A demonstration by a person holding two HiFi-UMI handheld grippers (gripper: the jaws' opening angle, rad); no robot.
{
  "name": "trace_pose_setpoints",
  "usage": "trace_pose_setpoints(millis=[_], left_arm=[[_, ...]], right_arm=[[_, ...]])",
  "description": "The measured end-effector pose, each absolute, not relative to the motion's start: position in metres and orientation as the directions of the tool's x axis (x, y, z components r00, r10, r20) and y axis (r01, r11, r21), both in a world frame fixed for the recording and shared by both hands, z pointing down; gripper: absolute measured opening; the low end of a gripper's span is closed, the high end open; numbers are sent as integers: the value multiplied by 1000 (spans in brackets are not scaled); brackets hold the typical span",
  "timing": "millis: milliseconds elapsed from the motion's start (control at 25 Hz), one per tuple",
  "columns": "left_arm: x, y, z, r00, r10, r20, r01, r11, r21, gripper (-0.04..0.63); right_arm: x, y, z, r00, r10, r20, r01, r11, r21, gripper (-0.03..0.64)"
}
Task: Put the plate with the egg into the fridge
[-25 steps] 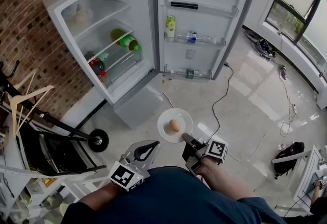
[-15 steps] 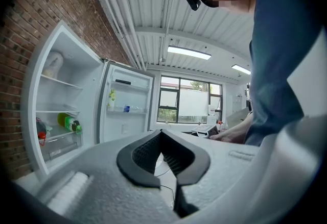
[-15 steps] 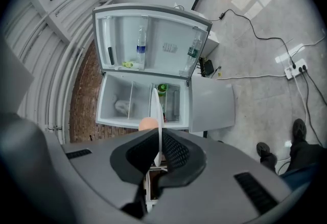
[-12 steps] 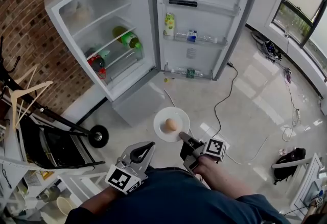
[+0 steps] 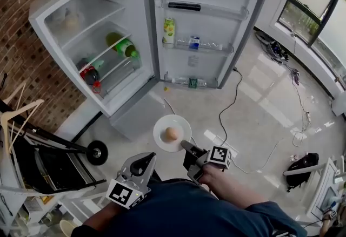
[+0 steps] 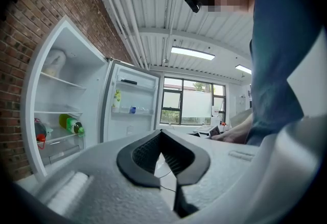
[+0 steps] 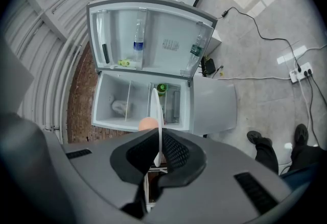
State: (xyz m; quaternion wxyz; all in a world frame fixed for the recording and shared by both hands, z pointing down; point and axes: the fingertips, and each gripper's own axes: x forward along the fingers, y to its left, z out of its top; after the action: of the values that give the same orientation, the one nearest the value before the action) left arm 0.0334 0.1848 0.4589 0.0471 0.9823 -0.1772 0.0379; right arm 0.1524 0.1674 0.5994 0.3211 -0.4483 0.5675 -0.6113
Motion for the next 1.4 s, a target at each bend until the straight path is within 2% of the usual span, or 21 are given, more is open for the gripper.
trace_pose_setpoints(millis=[560,920,1120,1400], left_arm=[[10,19,445,967,-245,67,-249,-965,76,3],[-18,-48,450,975,-213,61,-218,-971,100,3],[-22,-64,451,971,-234,57,-239,-964,112,3],[-20,-90,442,944,-327,49,-330,-939,93,3]], right_arm=[[132,30,580,-293,-932,212,-122,-183,-975,20],[110,-40,571,-256,-941,220,-139,-189,-972,20],[105,-67,564,-282,-935,213,-143,-178,-974,20],[104,-102,561,-373,-906,200,-151,-154,-977,20]])
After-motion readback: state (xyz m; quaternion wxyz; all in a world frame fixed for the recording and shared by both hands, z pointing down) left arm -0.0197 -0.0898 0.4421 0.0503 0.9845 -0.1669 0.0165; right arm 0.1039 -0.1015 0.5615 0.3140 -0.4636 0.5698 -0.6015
